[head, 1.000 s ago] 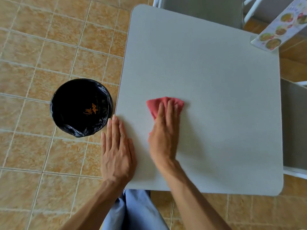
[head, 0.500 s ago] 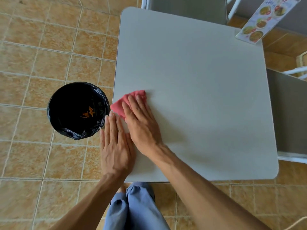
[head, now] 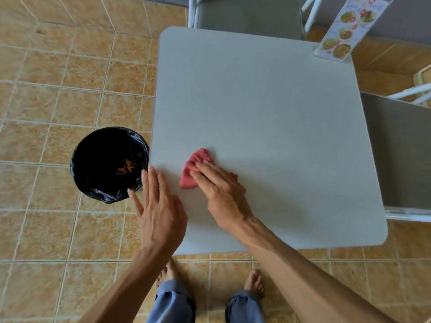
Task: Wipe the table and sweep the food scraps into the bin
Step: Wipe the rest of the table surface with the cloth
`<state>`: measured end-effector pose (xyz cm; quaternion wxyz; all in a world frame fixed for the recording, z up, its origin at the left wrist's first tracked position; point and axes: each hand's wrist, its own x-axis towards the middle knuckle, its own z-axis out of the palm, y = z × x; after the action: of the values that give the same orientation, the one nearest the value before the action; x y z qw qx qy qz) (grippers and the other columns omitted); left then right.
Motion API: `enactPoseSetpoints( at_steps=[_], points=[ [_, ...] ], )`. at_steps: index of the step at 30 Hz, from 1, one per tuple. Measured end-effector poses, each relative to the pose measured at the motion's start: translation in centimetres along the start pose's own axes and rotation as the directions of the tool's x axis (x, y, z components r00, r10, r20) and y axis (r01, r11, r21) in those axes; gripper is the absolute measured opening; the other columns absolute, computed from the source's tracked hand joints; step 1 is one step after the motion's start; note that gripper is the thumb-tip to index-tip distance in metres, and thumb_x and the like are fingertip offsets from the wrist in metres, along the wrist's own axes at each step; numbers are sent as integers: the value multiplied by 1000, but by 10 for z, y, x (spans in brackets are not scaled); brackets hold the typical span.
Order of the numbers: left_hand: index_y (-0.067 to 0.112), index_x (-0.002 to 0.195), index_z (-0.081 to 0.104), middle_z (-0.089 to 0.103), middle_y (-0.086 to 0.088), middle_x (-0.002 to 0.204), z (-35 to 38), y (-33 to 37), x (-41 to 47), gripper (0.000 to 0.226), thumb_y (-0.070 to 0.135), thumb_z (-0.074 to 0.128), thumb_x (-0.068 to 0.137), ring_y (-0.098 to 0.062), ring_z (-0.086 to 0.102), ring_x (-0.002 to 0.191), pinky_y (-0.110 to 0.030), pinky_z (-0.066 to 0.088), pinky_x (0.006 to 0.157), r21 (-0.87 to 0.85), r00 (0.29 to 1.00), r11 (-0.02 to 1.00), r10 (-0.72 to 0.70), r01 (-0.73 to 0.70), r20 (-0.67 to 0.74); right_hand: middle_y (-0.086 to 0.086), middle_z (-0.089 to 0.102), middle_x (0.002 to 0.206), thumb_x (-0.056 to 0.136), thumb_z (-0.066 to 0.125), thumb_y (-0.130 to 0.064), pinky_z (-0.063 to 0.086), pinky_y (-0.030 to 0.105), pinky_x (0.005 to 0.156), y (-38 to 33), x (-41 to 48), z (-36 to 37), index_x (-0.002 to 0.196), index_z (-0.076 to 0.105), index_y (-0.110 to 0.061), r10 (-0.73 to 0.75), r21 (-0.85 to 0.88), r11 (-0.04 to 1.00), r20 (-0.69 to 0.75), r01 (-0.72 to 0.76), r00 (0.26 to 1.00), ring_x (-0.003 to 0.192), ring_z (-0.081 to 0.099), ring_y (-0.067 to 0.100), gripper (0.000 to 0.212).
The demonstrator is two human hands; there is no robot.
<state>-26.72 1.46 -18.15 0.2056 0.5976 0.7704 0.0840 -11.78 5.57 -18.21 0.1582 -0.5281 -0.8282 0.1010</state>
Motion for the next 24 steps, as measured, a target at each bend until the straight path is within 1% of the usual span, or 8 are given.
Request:
enactPoseSetpoints(
  at_steps=[5,8,11,14,17,19,21,24],
  points=[
    [5,156,12,0,-7,166,13,47,-30,67,22,25,93,-17,-8,153,-47,-12,121,-41,999,999,32,-32,16,7,56,146,95,54,-6,44,40,110,21,-37,-16,138,61,-14,11,-8,1000,105,-10,994,134,52,28,45],
    [5,156,13,1,-7,166,22,75,-45,63,14,33,97,-16,-7,153,-47,-11,122,-94,1000,995,-14,16,18,5,65,126,89,38,-12,47,43,92,37,-28,-33,116,71,-13,90,6,996,124,-91,988,116,56,30,43],
    [5,156,14,2,-7,166,29,105,-60,64,9,39,97,-16,-6,153,-48,-9,123,-130,1000,991,-15,17,15,1,63,125,76,23,-13,45,43,86,67,-36,-71,121,68,-17,243,42,968,68,-246,968,112,53,30,64],
    [6,156,14,3,-5,166,46,144,-77,62,12,36,99,-15,-6,153,-48,-7,123,-154,996,985,80,-75,25,1,62,127,74,38,-4,47,43,86,108,-77,-121,125,67,-18,405,59,914,-128,-401,905,112,53,30,60],
    [8,156,15,4,-5,166,74,194,-97,62,20,28,97,-16,-4,154,-47,-6,124,-162,974,964,223,-213,48,2,61,131,71,60,11,48,41,91,157,-137,-160,135,64,-18,558,42,822,-264,-568,787,114,52,30,70],
    [8,156,17,7,-6,166,94,225,-107,61,23,26,98,-17,-3,154,-47,-5,124,-155,941,935,332,-318,70,5,59,137,72,62,17,49,45,99,188,-173,-162,137,62,-13,643,74,757,-265,-649,719,119,53,32,72],
    [9,156,20,9,-7,165,114,250,-111,58,25,24,100,-18,-2,154,-48,-3,124,-130,893,897,437,-423,110,7,49,153,79,60,13,46,50,107,209,-200,-148,143,56,-10,668,70,742,-165,-667,726,131,50,34,68],
    [11,156,20,5,-7,165,140,267,-109,57,31,22,103,-21,-5,154,-50,0,124,-37,842,856,515,-516,160,4,19,170,102,50,-23,23,55,124,220,-231,-122,157,38,-20,603,-59,796,-13,-602,798,156,21,29,56]
  ],
)
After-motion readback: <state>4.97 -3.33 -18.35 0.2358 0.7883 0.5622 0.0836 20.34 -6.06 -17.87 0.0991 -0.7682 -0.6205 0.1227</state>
